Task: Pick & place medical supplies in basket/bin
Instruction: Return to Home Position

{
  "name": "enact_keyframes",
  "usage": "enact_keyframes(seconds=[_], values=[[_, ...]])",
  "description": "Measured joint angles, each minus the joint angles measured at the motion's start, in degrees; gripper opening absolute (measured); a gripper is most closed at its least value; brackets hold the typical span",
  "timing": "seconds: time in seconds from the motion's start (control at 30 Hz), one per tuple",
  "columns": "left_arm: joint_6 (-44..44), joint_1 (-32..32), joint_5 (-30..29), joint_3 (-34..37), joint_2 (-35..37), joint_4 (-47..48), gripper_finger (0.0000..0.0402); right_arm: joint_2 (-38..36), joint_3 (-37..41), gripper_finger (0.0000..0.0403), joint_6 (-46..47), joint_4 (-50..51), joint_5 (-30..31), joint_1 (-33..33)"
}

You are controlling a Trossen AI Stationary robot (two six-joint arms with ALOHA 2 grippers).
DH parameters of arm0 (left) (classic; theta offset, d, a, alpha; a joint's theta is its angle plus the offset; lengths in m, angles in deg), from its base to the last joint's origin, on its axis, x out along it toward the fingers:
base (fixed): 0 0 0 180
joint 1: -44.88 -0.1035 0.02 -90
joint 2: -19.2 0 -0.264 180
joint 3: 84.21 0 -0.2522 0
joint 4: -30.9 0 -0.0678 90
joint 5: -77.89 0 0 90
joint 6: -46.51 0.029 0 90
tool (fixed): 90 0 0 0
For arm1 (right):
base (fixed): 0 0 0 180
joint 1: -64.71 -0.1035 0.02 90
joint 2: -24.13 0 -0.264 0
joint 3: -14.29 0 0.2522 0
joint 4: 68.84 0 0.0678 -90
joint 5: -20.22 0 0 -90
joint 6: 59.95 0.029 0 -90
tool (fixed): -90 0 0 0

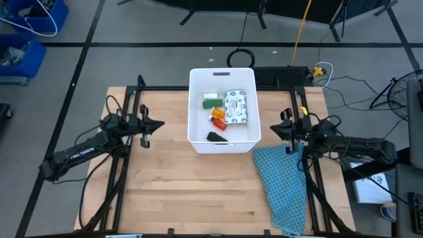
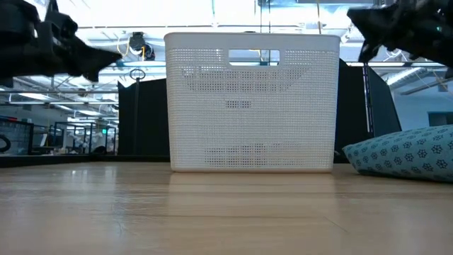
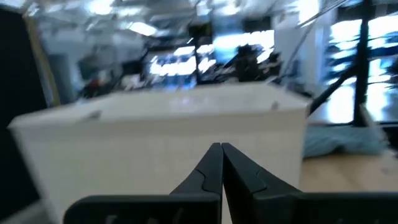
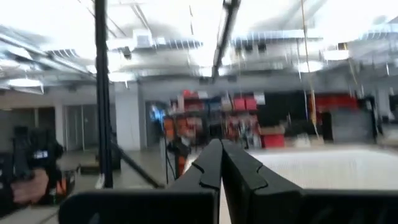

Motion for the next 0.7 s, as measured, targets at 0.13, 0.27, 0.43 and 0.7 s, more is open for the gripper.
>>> enact_keyframes(seconds=[0.13, 0.27, 0.43, 0.7], values=[[0.4, -0.1, -2.1, 0.0, 5.0, 9.2, 0.0002, -10.2, -3.3, 0.0000, -1.8, 23.2, 0.9, 0.8], [0.9, 0.0, -1.8, 0.0, 10.1, 15.6, 0.0002, -17.8, -6.9, 0.0000, -4.4, 35.9, 5.0, 0.8], [2.3, 1.2, 1.6, 0.0, 9.6, 15.8, 0.0001, -17.8, -3.4, 0.0000, -1.7, 32.9, 2.6, 0.1], [3.8, 10.8, -6.5, 0.0, 6.2, 16.5, 0.0001, -17.7, -0.3, 0.0000, -0.3, 24.8, 5.3, -6.4]])
